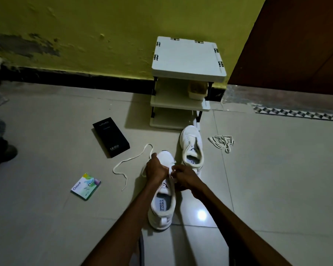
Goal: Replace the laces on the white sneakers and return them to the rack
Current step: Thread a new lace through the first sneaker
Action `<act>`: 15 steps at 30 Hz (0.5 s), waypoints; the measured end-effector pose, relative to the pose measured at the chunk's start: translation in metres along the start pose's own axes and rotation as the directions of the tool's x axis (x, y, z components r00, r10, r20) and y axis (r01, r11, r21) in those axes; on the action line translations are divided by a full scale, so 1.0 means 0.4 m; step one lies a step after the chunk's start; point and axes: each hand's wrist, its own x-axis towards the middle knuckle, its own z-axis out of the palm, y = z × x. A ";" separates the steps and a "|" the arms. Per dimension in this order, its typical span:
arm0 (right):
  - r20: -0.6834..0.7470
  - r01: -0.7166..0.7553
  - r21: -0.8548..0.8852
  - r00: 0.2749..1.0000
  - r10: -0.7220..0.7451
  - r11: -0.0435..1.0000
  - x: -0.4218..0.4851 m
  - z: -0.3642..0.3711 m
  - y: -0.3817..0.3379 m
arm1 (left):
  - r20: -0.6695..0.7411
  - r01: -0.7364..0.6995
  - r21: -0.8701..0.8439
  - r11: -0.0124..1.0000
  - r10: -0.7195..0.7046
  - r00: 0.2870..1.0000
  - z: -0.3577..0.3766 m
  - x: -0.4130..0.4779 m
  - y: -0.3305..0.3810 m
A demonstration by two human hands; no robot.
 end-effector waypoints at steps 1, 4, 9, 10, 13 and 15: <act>-0.039 0.051 -0.071 0.998 -0.054 0.996 0.009 0.005 0.003 | 0.055 0.045 -0.028 0.999 -0.043 0.998 -0.009 0.005 0.001; -0.079 0.179 -0.278 0.975 -0.208 0.944 0.028 0.021 0.014 | 0.146 0.155 -0.171 0.973 -0.130 0.981 -0.009 0.036 -0.010; -0.166 0.330 -0.384 0.894 -0.416 0.862 0.026 0.034 0.029 | 0.298 0.367 -0.396 0.842 -0.261 0.918 -0.045 0.030 0.027; -0.185 0.356 -0.396 0.872 -0.453 0.847 0.025 0.038 0.032 | 0.314 0.370 -0.380 0.848 -0.258 0.914 -0.051 0.033 0.025; -0.251 0.371 -0.419 0.830 -0.499 0.828 0.021 0.048 0.042 | 0.361 0.403 -0.358 0.842 -0.273 0.892 -0.052 0.054 0.013; -0.282 0.371 -0.423 0.813 -0.509 0.827 0.020 0.054 0.043 | 0.414 0.460 -0.367 0.808 -0.300 0.859 -0.048 0.058 0.011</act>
